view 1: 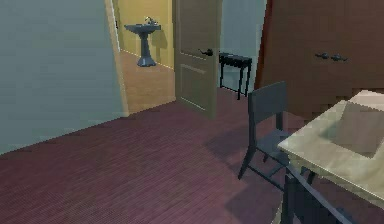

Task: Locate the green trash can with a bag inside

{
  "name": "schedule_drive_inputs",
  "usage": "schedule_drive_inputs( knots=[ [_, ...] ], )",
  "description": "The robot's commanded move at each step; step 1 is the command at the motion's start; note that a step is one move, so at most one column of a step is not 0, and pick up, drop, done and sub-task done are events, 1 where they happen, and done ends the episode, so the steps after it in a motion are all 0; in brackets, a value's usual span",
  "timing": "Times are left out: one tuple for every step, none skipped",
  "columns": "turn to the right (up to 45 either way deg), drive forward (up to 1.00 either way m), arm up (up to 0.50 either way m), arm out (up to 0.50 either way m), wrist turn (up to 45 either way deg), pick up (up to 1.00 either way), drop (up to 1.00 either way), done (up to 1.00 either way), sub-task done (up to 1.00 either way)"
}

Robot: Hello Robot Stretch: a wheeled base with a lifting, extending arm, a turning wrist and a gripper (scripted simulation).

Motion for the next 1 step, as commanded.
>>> schedule_drive_inputs(
  knots=[
    [0.0,0.05,0.0,0.0,0.0,0.0,0.0,0.0,0.0]
  ],
)
